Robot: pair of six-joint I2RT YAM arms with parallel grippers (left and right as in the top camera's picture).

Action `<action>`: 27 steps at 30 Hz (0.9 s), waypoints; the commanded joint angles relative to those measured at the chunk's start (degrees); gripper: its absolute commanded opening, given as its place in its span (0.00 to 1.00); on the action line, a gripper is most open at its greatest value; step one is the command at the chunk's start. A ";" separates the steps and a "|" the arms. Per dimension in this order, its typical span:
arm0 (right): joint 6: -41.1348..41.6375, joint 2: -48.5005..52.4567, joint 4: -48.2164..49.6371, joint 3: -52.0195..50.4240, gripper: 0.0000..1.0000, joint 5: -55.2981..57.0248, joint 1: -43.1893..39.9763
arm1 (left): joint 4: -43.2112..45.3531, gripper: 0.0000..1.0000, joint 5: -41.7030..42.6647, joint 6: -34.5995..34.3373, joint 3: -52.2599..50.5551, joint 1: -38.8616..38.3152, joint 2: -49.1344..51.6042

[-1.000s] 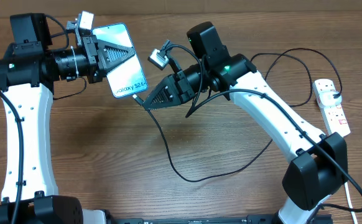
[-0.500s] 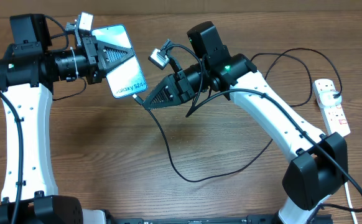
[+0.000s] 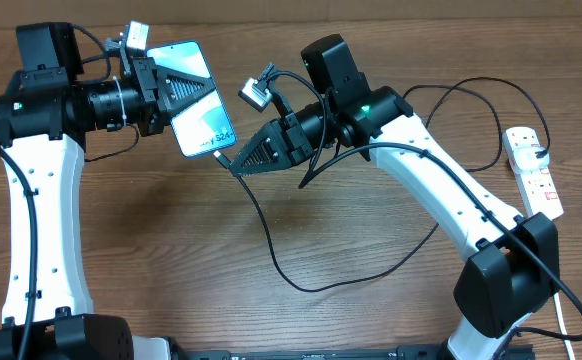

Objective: Plug charger to phone and switch on socket

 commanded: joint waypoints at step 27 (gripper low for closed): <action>3.61 -1.49 3.50 1.57 0.04 1.07 -0.28 | -1.05 0.04 1.01 -1.25 0.74 -1.31 -0.17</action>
